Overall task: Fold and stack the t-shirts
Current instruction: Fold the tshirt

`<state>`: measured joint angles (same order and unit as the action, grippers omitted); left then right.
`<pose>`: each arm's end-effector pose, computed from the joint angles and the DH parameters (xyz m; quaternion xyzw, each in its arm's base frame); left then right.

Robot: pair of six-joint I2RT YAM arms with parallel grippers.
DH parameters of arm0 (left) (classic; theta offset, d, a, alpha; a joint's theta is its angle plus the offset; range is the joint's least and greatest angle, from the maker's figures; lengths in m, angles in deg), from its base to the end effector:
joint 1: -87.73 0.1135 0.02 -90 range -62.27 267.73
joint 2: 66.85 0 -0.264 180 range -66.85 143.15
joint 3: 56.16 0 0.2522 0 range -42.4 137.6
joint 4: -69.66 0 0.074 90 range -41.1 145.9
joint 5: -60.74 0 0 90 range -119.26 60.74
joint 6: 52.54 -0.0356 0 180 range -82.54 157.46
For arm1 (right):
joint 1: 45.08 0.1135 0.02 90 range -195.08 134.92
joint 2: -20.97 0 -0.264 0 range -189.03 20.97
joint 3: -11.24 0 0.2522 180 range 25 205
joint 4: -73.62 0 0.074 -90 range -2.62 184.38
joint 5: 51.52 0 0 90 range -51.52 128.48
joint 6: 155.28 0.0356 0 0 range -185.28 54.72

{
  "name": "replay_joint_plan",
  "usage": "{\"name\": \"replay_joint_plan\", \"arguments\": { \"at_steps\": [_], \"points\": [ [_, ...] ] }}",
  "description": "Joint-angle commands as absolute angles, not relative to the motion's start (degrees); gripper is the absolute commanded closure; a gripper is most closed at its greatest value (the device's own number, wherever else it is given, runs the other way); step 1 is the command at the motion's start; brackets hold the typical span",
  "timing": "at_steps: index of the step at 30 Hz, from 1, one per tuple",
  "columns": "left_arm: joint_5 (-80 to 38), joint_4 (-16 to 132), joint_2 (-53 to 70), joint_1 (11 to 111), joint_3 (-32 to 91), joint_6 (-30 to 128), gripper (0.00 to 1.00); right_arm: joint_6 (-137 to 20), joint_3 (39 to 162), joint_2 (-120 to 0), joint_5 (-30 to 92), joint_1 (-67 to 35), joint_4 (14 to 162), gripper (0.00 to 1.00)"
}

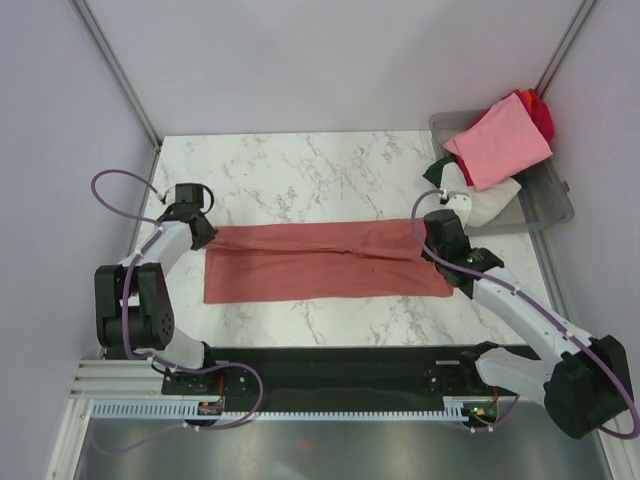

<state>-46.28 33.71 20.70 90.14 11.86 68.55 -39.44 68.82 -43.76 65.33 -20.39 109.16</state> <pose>0.3069 0.0233 0.2039 -0.3142 0.8917 0.0642 0.3193 0.2205 0.0837 0.2491 0.1021 0.8900 -0.0258 0.4437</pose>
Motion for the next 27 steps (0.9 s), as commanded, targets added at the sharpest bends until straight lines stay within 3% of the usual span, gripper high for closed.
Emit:
{"name": "replay_joint_plan", "arguments": {
  "at_steps": [1, 3, 5, 7, 13, 21, 27],
  "points": [
    [-45.6, 35.9, 17.2, 90.3, 8.8, 72.8, 0.77, -35.8, 63.3, -35.6, 66.9, -19.7, 107.7, 0.67],
    [-45.4, 37.7, 15.0, 90.3, 5.6, 73.7, 0.42, -35.1, 60.7, -32.1, 66.9, -19.7, 106.4, 0.43],
    [-45.3, 38.2, 11.4, 90.2, 4.5, 73.8, 0.31, -35.3, 59.1, -28.8, 67.2, -19.5, 105.3, 0.40],
    [-45.3, 38.1, 9.2, 90.1, 4.2, 74.1, 0.28, -36.9, 60.2, -28.9, 66.4, -19.6, 104.5, 0.40],
    [-44.4, 34.9, 5.1, 88.4, 7.6, 72.8, 0.27, -41.5, 70.0, -42.7, 58.4, -19.6, 103.7, 0.46],
    [-37.7, 33.8, 13.9, 86.0, 12.2, 73.0, 0.34, -43.9, 81.7, -61.2, 45.9, -19.5, 101.3, 0.47],
    [-35.0, 34.3, 19.5, 86.1, 12.9, 72.8, 0.54, -45.0, 87.0, -71.0, 41.3, -19.5, 100.5, 0.44]
  ]
}}
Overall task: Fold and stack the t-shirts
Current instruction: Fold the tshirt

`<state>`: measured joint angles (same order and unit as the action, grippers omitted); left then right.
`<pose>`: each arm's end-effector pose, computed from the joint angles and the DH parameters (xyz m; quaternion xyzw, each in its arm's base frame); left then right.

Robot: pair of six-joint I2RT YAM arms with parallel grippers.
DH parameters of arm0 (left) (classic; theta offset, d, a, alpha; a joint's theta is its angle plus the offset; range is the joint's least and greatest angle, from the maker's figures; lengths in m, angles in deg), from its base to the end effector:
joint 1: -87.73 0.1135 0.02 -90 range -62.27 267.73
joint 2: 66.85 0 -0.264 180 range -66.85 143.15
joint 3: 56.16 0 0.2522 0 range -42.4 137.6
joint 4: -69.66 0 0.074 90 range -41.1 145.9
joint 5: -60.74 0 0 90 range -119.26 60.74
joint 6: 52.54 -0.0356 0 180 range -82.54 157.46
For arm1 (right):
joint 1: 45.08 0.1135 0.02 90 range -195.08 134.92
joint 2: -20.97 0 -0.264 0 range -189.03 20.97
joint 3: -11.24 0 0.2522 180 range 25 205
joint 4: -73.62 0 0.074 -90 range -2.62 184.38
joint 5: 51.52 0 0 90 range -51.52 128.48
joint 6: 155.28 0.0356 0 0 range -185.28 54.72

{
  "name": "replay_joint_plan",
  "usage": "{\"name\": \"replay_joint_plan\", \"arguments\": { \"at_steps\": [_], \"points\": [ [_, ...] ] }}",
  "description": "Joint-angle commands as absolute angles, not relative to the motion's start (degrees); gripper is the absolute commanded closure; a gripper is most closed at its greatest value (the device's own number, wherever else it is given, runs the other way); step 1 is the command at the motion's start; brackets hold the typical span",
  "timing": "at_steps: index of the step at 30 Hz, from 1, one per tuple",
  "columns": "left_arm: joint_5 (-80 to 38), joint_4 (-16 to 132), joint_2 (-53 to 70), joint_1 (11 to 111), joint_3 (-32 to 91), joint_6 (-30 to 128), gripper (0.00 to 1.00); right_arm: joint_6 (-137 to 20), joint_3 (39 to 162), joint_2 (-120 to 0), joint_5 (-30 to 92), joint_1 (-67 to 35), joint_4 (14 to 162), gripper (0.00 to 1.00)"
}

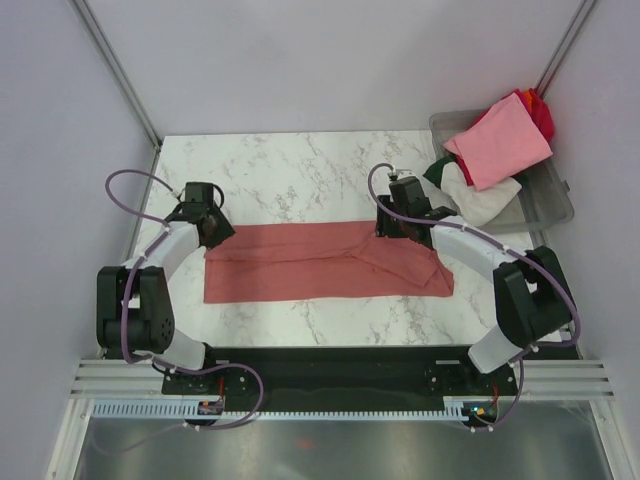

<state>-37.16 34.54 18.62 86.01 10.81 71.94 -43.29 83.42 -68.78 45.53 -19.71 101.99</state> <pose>0.3031 -0.0042 0.2087 -0.2879 0.9032 -0.0345 0.3163 0.3048 0.1397 0.2228 -0.0042 0.9255 0.0982 0.3658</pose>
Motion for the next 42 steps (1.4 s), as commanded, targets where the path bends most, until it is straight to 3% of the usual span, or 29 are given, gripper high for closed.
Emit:
{"name": "replay_joint_plan", "arguments": {
  "at_steps": [1, 13, 14, 16, 17, 20, 26, 29, 33, 34, 35, 37, 38, 42],
  "points": [
    [-34.7, 34.2, 19.8, 86.1, 12.8, 72.7, 0.57, -45.3, 87.7, -72.9, 41.2, -19.5, 100.5, 0.43],
    [-31.6, 37.0, 19.5, 87.1, 4.2, 75.3, 0.79, -46.0, 89.6, -81.4, 39.9, -19.6, 99.9, 0.45],
    [-31.4, 37.3, 19.0, 87.5, 3.1, 75.9, 0.85, -46.0, 89.7, -81.7, 39.5, -19.5, 99.9, 0.51],
    [-30.7, 37.9, 18.0, 89.2, 2.5, 75.8, 0.86, -46.3, 89.6, -81.6, 39.1, -19.4, 99.9, 0.61],
    [-30.7, 37.9, 17.5, 89.2, 2.5, 75.4, 0.86, -46.2, 89.3, -81.3, 39.1, -19.2, 99.9, 0.75],
    [-30.7, 37.8, 16.1, 89.2, 2.2, 75.3, 0.86, -46.3, 88.1, -78.8, 39.4, -18.7, 100.1, 0.99],
    [-32.1, 37.9, 12.9, 88.7, 1.7, 74.3, 0.86, -44.0, 80.0, -68.8, 39.4, -15.4, 101.5, 1.00],
    [-32.9, 37.6, 11.6, 88.3, 1.9, 74.4, 0.83, -39.7, 76.3, -63.3, 40.4, -12.4, 102.3, 0.91],
    [-34.9, 36.8, 10.4, 84.0, 2.9, 75.0, 0.82, -31.9, 66.5, -53.8, 39.3, -8.8, 101.6, 0.72],
    [-36.3, 36.2, 10.1, 83.0, 3.0, 75.1, 0.82, -30.1, 64.8, -49.0, 38.7, -8.1, 101.4, 0.63],
    [-37.2, 35.9, 9.8, 81.8, 3.6, 75.2, 0.82, -28.0, 63.2, -46.6, 38.7, -7.1, 101.2, 0.48],
    [-39.0, 35.0, 9.4, 78.7, 4.2, 75.6, 0.81, -26.4, 59.3, -39.6, 37.1, -6.8, 101.4, 0.39],
    [-39.2, 34.9, 9.3, 77.7, 5.0, 75.6, 0.80, -26.2, 58.7, -37.8, 37.5, -6.8, 102.1, 0.28],
    [-39.1, 34.5, 9.5, 71.5, 7.6, 75.7, 0.77, -30.3, 64.4, -35.4, 47.5, -7.0, 109.6, 0.24]
  ]
}}
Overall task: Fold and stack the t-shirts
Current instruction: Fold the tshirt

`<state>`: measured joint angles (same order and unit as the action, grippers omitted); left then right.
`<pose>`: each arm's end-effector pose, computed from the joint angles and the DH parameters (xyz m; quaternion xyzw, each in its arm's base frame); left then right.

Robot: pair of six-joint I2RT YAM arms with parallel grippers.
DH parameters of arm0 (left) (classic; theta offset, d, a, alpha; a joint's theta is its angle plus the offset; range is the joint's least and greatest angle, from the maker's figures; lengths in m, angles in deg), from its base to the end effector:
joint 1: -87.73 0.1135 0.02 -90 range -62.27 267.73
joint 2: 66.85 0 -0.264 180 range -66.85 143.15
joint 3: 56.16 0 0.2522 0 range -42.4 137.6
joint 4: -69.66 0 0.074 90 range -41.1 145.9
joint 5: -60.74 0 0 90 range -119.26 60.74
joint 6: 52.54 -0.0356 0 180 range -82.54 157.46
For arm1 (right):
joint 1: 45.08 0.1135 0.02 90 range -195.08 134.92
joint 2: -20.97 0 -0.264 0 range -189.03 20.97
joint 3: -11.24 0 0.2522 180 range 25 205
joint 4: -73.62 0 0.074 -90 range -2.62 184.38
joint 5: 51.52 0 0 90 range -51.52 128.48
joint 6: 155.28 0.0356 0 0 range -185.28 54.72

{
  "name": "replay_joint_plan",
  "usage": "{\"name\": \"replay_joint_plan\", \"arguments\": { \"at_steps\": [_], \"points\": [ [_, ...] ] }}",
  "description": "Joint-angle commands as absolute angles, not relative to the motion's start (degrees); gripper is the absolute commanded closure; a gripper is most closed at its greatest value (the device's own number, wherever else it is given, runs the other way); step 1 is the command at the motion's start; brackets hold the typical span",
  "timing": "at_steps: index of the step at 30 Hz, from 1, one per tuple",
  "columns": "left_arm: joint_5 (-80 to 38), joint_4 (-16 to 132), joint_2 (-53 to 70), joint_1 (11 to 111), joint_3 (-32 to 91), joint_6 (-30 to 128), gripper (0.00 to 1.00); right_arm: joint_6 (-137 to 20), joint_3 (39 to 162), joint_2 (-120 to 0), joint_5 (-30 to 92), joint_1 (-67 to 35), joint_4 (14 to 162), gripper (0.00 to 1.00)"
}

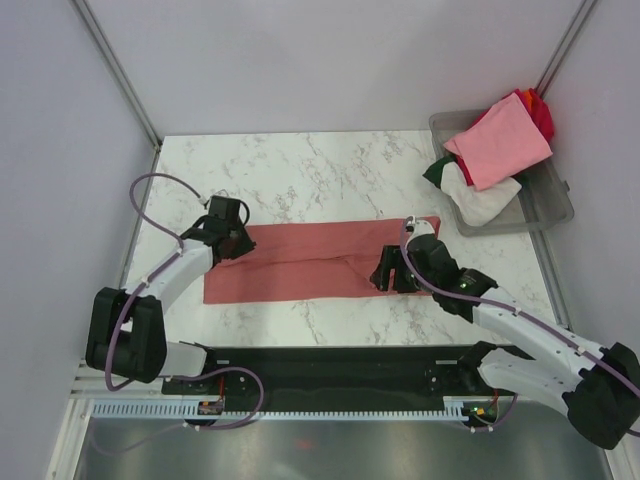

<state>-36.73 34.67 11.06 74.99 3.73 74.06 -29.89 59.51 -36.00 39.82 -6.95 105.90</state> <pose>0.2647 -0.0551 0.2063 -0.2158 0.9216 -0.0760 0.3134 0.1642 0.1279 0.2248 -0.0169 0.9097 0.2397 0.3387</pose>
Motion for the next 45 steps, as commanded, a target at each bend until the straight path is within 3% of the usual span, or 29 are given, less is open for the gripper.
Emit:
{"name": "replay_joint_plan", "arguments": {
  "at_steps": [1, 9, 11, 16, 20, 23, 31, 45],
  "points": [
    [-39.1, 34.5, 10.0, 70.4, 8.2, 75.8, 0.77, -31.6, 66.0, -37.3, 49.1, -7.1, 110.3, 0.25],
    [-33.6, 33.2, 14.7, 59.4, 15.2, 73.7, 0.72, -36.5, 77.5, -53.3, 55.6, -17.4, 111.7, 0.32],
    [-32.3, 33.1, 15.4, 56.5, 16.0, 76.1, 0.66, -35.6, 77.2, -53.8, 54.8, -21.3, 111.1, 0.33],
    [-32.2, 33.7, 19.4, 46.5, 18.1, 82.6, 0.64, -32.9, 74.8, -52.8, 53.4, -27.2, 109.8, 0.36],
    [-33.0, 36.8, 22.5, 41.0, 20.8, 86.6, 0.52, -32.6, 70.3, -51.0, 49.0, -32.0, 108.0, 0.40],
    [-32.3, 38.5, 26.9, 37.7, 24.0, 87.0, 0.48, -32.5, 66.6, -49.3, 46.8, -35.1, 106.1, 0.43],
    [-30.6, 38.7, 37.8, 33.9, 30.1, 89.7, 0.55, -32.1, 61.1, -44.4, 43.4, -37.5, 102.5, 0.46],
    [-30.0, 40.9, 45.5, 31.5, 33.8, 91.8, 0.56, -33.5, 58.8, -39.1, 43.9, -37.8, 102.8, 0.45]
  ]
}}
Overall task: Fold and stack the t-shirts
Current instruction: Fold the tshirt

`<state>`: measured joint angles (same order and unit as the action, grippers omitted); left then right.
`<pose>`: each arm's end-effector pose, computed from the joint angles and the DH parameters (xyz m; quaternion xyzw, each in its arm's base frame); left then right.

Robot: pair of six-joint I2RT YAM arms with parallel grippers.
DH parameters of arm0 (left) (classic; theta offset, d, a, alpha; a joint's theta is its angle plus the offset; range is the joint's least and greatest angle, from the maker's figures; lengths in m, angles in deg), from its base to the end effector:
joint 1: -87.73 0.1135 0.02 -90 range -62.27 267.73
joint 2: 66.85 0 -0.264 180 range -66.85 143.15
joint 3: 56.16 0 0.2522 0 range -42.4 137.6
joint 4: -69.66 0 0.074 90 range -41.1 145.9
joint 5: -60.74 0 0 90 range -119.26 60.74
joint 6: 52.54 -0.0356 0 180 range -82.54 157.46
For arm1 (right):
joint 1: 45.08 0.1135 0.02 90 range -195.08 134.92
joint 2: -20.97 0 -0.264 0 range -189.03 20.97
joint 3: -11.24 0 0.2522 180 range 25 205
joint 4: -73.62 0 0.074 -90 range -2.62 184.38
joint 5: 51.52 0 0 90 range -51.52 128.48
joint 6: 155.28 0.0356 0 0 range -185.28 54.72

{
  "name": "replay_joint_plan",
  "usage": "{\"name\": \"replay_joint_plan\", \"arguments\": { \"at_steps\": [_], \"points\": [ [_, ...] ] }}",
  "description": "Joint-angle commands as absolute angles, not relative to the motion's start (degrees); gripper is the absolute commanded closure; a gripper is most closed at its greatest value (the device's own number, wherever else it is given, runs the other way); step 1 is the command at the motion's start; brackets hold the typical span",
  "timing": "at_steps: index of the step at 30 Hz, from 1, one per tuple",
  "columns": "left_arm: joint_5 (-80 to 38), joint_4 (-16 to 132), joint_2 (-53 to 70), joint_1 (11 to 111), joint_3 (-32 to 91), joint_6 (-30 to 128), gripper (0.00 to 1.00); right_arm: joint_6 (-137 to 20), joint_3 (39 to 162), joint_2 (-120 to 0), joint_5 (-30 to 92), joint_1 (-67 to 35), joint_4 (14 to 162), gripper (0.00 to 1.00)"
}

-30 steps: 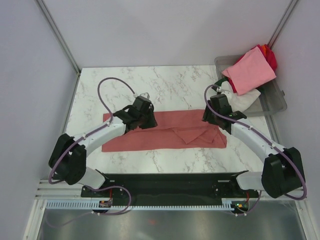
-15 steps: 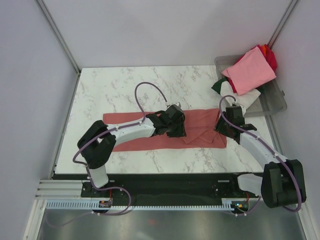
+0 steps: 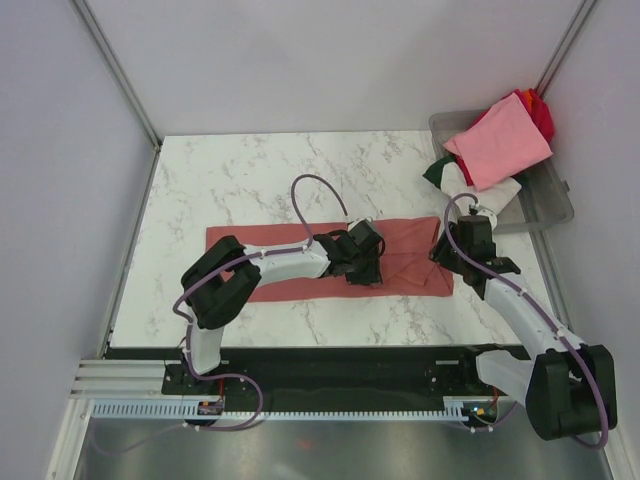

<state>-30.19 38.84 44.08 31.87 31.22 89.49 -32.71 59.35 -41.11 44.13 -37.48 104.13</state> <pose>0.2302 -0.3385 0.1702 0.0293 0.9516 -0.2428 0.1863 0.2177 0.0255 0.2092 0.2177 0.8951 0.0900 0.3785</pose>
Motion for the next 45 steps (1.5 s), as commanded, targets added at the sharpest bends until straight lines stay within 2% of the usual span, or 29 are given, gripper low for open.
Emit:
{"name": "replay_joint_plan", "arguments": {
  "at_steps": [1, 4, 6, 11, 21, 26, 34, 38, 45],
  "points": [
    [-29.7, 41.0, 46.2, 31.5, 34.0, 91.9, 0.58, -33.6, 58.7, -38.9, 44.0, -37.9, 103.0, 0.45],
    [-30.4, 41.0, 46.7, 31.2, 33.8, 92.0, 0.61, -33.6, 58.5, -37.7, 43.8, -37.9, 103.4, 0.45],
    [-30.9, 41.0, 46.6, 31.3, 33.4, 92.2, 0.67, -33.7, 58.3, -37.0, 43.8, -38.0, 103.6, 0.45],
    [-31.8, 40.9, 45.7, 31.2, 33.2, 91.7, 0.98, -34.1, 57.4, -36.2, 43.9, -37.9, 103.7, 0.45],
    [-31.8, 40.3, 38.6, 31.2, 29.4, 91.2, 0.98, -34.8, 54.7, -35.1, 43.1, -37.9, 103.3, 0.45],
    [-31.8, 38.6, 33.8, 31.5, 26.2, 90.7, 0.98, -35.0, 54.7, -35.2, 42.2, -38.0, 103.4, 0.41],
    [-31.1, 37.7, 30.4, 32.3, 22.3, 90.7, 0.98, -35.8, 55.4, -37.3, 39.4, -37.9, 103.0, 0.29],
    [-31.0, 37.7, 30.1, 32.6, 21.1, 90.7, 0.98, -36.5, 56.1, -39.0, 36.0, -37.9, 102.4, 0.29],
    [-29.9, 37.8, 28.9, 34.5, 19.3, 90.3, 0.98, -37.2, 57.9, -42.7, 28.6, -37.1, 102.1, 0.36]
  ]
}}
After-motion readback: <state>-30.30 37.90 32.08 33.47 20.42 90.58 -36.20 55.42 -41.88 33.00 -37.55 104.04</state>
